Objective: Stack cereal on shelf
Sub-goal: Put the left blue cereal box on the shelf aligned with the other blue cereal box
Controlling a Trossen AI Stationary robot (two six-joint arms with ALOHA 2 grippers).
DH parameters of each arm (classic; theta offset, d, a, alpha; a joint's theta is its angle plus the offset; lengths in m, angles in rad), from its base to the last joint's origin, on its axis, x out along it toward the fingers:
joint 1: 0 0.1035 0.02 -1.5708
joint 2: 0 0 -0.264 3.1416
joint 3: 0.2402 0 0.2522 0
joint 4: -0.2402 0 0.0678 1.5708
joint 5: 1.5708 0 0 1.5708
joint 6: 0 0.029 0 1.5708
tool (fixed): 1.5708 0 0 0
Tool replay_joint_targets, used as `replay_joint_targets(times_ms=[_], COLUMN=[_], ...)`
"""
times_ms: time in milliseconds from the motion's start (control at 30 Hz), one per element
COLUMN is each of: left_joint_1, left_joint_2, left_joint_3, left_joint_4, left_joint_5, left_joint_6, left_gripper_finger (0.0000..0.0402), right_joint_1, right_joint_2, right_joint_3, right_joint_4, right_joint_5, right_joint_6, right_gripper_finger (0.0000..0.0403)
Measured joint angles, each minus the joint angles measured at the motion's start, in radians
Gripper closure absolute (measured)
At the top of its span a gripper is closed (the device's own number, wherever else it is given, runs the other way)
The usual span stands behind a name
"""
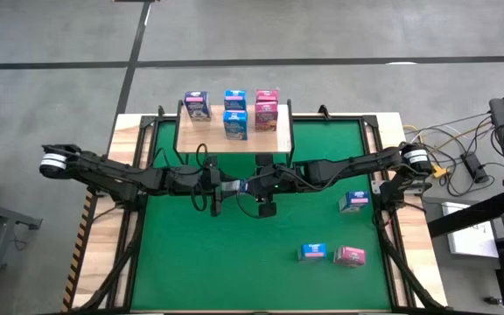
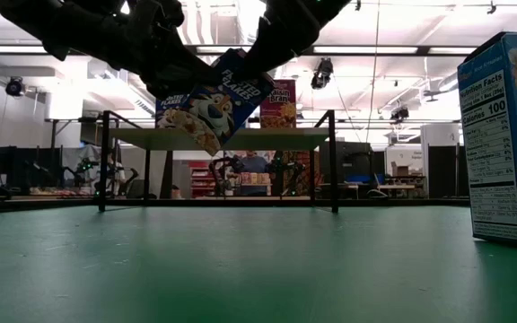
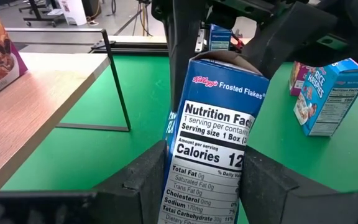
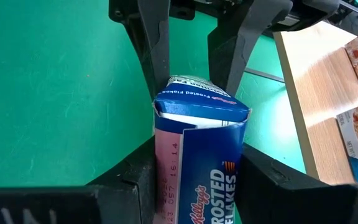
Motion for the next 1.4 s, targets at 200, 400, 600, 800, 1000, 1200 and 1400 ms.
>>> replay_joint_targets(times_ms=[200, 400, 600, 800, 1000, 1200, 1400], left_joint_1=[0.001, 0.001, 0.001, 0.001, 0.001, 0.001, 0.001], left_joint_2=[0.000, -0.002, -0.015, -0.080, -0.213, -0.363, -0.474], left_joint_3=[0.000, 0.000, 0.000, -0.002, -0.002, -0.016, -0.024], left_joint_4=[0.001, 0.003, 0.007, -0.004, -0.080, -0.182, -0.226], left_joint_5=[-0.001, -0.003, -0.006, -0.006, -0.007, -0.103, -0.408], left_joint_6=[0.001, 0.002, 0.011, 0.060, 0.117, 0.153, 0.194], left_gripper_finger=[0.0251, 0.0262, 0.0267, 0.0267, 0.0267, 0.0267, 0.0267], right_joint_1=[0.001, 0.001, 0.002, 0.002, 0.002, 0.002, 0.013], right_joint_2=[0.000, -0.002, -0.026, -0.087, -0.193, -0.308, -0.386], right_joint_3=[0.000, 0.003, 0.046, 0.126, 0.144, 0.091, -0.078], right_joint_4=[0.006, 0.006, -0.033, -0.196, -0.300, -0.323, -0.168], right_joint_5=[-0.002, -0.005, -0.005, -0.003, -0.001, -0.002, -0.005], right_joint_6=[0.014, 0.019, 0.012, 0.025, 0.076, 0.151, 0.176], right_gripper_finger=[0.0211, 0.0182, 0.0174, 0.0174, 0.0177, 0.0177, 0.0179])
